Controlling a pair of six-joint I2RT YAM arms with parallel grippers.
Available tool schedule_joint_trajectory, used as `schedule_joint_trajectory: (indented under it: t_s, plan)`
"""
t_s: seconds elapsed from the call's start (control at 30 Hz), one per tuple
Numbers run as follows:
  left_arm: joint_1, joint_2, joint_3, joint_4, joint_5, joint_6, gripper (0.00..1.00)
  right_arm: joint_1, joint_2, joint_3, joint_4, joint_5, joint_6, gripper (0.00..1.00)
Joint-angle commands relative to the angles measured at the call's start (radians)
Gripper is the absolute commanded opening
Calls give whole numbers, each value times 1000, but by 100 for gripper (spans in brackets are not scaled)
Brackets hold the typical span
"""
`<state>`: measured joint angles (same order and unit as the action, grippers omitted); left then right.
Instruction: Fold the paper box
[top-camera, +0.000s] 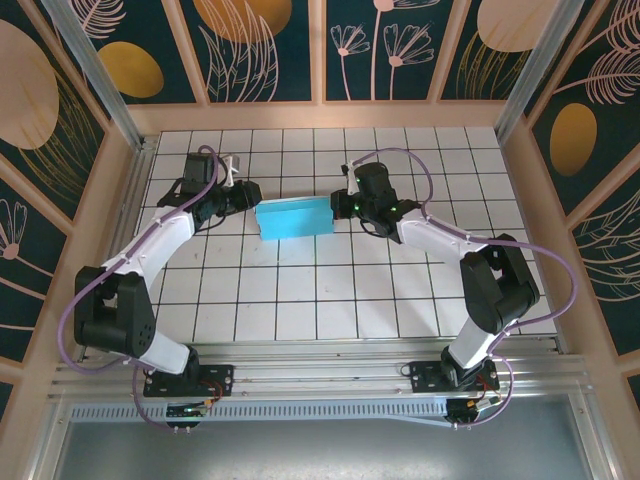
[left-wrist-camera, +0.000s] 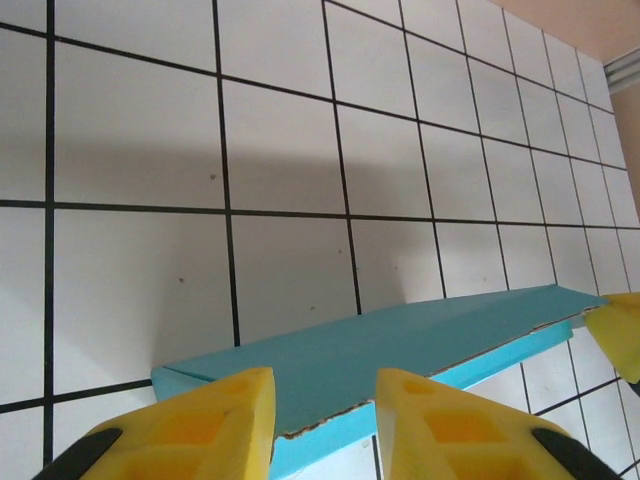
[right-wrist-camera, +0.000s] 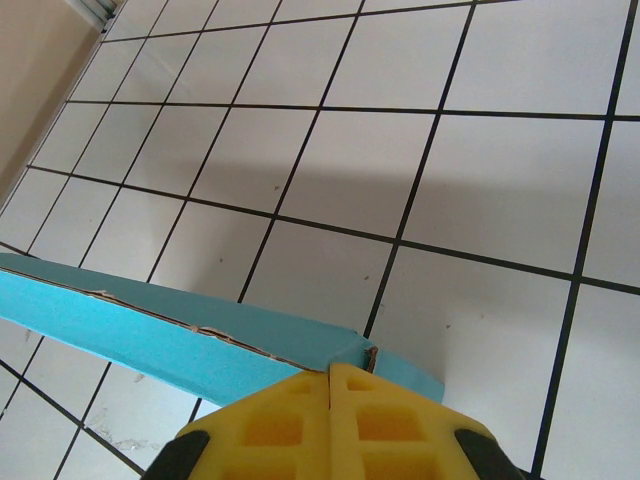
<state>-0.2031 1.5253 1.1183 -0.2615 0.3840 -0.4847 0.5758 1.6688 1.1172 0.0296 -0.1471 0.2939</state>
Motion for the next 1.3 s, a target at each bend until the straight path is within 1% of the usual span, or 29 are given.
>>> schedule_joint_trajectory:
  t_s: [0.0, 0.13, 0.33, 0.77, 1.27]
  plan:
    - [-4, 13, 9, -7, -29, -15, 32, 14, 27, -1, -92, 12, -9, 4]
    - [-4, 11, 12, -30, -68, -11, 31, 14, 28, -2, -91, 11, -12, 4]
    - [-4, 19, 8, -37, -12, -9, 29, 15, 32, 3, -93, 11, -11, 4]
    - [-4, 30, -16, -42, 5, -12, 20, 19, 33, -6, -93, 7, -7, 4]
    - [-4, 22, -102, -33, 5, -14, 16, 23, 25, -43, -72, 4, -4, 4]
